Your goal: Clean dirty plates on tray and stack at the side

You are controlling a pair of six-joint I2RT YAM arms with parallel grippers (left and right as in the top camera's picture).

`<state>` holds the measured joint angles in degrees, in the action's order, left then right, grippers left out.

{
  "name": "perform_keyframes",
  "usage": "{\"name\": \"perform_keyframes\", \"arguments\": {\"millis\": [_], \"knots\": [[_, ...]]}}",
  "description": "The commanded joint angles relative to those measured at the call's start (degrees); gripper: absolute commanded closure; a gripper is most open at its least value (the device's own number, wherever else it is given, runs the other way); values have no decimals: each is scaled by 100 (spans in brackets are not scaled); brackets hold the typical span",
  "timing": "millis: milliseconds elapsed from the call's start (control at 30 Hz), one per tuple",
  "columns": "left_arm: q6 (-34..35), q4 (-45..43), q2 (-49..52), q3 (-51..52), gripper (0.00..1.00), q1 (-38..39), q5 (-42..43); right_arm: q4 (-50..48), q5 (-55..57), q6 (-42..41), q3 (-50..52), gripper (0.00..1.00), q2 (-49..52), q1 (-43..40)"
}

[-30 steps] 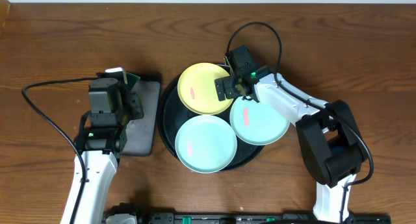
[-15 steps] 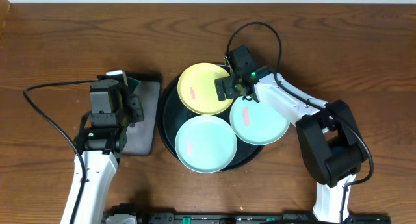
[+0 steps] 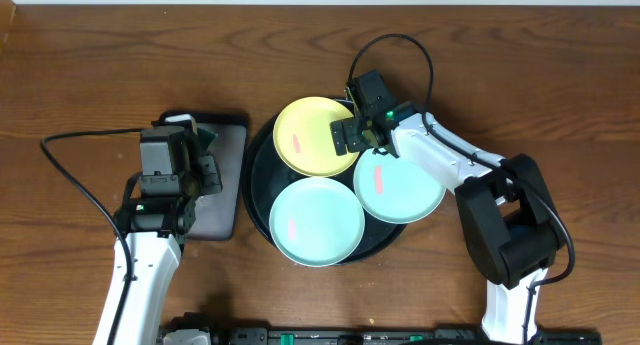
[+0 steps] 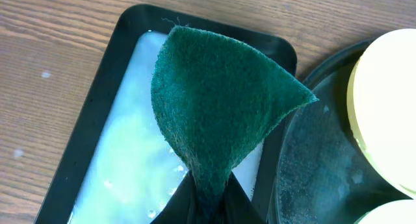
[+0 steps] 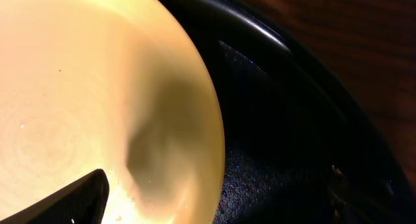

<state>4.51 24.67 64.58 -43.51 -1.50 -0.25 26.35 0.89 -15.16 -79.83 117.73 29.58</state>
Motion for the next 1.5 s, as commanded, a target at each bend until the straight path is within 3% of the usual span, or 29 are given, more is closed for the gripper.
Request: {"name": "perform_keyframes", "arguments": {"millis": [0, 1467], "knots": [[55, -7, 4, 15, 93, -7, -39, 9, 15, -24, -20, 1, -20, 50], [55, 101, 7, 15, 93, -7, -39, 9, 15, -24, -20, 1, -20, 50]]}}
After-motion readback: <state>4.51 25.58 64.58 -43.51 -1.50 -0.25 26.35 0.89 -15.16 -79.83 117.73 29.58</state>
